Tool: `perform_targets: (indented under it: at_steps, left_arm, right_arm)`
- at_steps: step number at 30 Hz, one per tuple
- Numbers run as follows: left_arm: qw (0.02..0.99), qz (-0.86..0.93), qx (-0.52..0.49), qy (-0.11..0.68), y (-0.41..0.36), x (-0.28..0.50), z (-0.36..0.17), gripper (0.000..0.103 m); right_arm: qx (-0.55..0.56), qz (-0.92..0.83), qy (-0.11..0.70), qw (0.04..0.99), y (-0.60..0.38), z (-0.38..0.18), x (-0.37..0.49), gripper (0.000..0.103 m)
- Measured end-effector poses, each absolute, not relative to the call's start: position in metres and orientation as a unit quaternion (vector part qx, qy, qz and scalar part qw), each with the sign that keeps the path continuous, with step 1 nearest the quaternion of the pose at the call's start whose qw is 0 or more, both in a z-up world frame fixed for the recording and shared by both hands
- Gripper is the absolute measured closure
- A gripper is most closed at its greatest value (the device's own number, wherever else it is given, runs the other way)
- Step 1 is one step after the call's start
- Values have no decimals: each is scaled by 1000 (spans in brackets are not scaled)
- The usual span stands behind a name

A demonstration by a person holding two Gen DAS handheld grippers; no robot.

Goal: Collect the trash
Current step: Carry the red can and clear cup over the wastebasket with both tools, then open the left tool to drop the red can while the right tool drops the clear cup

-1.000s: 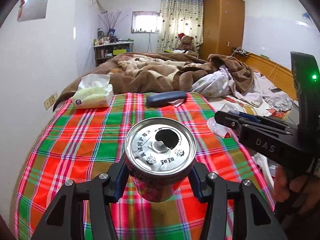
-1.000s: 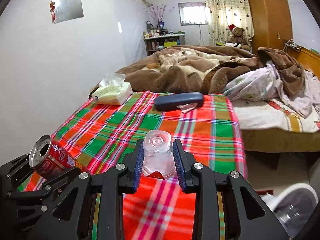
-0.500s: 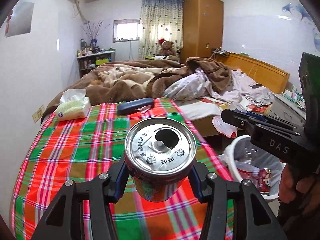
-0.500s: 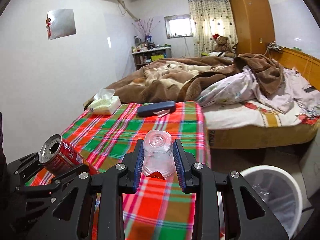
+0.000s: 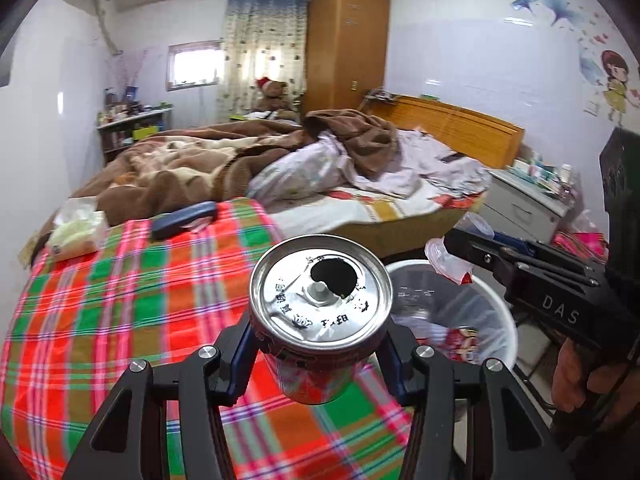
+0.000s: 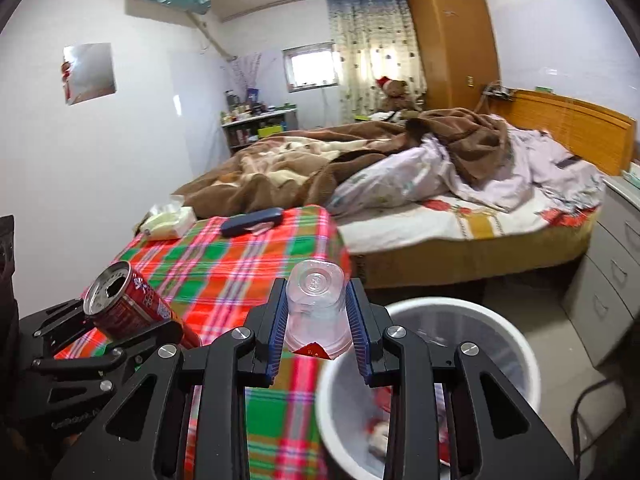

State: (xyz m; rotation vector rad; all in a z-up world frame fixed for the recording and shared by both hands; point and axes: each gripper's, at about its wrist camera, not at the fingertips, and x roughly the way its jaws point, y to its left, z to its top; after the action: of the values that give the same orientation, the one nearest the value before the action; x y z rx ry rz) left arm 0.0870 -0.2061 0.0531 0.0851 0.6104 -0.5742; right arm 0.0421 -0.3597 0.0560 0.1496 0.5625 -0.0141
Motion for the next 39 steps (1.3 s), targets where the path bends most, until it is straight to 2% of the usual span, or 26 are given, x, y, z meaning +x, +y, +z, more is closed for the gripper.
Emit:
perform_targets:
  at_steps: [16, 30, 35, 36, 37, 39]
  left_arm:
    - [865, -351, 83, 349, -314, 88, 6, 50]
    - [855, -345, 89, 376, -339, 109, -19, 50]
    - [854, -353, 79, 373, -336, 112, -18, 41]
    - [853, -357, 76, 372, -335, 112, -17, 41]
    - [854, -358, 75, 372, -334, 112, -17, 40]
    - [856, -353, 76, 370, -332, 112, -16, 36]
  right_arm:
    - [114, -100, 341, 928, -434, 14, 19, 72]
    - [121, -116, 376, 911, -455, -11, 24, 72]
    - [122, -119, 387, 906, -456, -17, 27, 71]
    - [121, -122, 387, 906, -456, -17, 26, 64]
    - [120, -124, 387, 906, -455, -17, 26, 51]
    - [125, -125, 384, 906, -455, -17, 25, 47]
